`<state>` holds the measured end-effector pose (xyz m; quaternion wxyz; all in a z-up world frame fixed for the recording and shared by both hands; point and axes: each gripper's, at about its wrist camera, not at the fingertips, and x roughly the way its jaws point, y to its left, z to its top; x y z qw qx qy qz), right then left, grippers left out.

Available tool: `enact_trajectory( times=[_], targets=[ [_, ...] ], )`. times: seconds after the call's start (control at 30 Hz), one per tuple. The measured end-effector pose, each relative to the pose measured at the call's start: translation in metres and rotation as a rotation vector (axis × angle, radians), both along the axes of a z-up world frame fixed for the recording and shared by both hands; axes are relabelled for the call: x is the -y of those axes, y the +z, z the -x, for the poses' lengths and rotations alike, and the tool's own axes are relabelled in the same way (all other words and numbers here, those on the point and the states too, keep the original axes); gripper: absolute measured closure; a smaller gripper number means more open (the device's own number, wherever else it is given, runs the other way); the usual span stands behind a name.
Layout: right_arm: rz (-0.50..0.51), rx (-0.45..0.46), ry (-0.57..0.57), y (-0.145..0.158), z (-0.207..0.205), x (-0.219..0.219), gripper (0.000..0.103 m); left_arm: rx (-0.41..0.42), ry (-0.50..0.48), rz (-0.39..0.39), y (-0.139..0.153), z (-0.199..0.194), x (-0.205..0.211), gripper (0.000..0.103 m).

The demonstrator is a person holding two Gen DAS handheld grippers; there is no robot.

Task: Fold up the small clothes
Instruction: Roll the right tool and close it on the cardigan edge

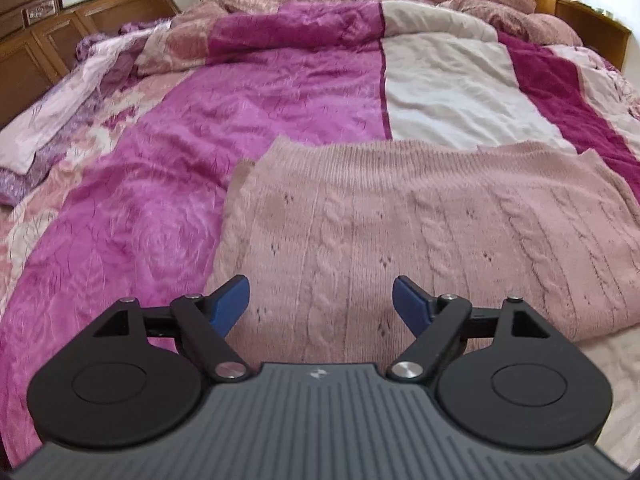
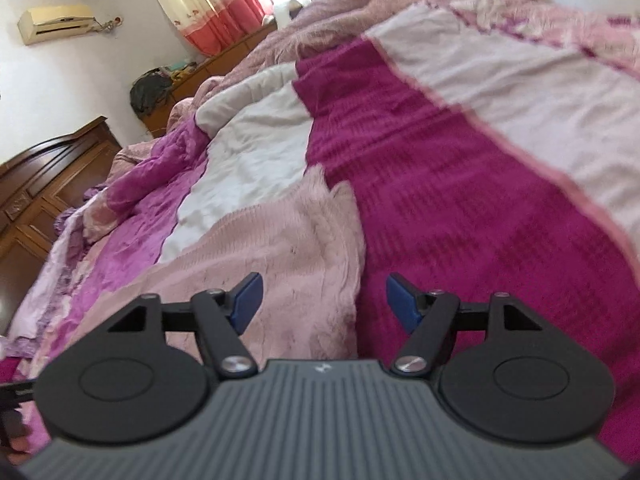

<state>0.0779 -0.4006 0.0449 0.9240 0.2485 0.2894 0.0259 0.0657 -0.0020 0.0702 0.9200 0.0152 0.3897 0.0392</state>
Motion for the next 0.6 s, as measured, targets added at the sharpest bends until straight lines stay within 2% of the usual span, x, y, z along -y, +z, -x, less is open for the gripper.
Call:
enact_trajectory(
  times=[0.17,0.33,0.6],
  targets=[
    [-0.129,-0.056,0.054,-0.024,-0.013,0.003,0.031,-0.039,0.018,0.004,-0.009,-0.001,-0.001,0.019],
    [-0.17,-0.032,0.099,-0.032,-0.019,-0.003,0.031,-0.051,0.013,-0.018,-0.013,-0.003,0.002,0.018],
    [-0.245,0.008,0.09,-0.04,-0.022,-0.001,0.035,-0.062,0.014,-0.043,-0.016,-0.007,0.007,0.016]
  ],
)
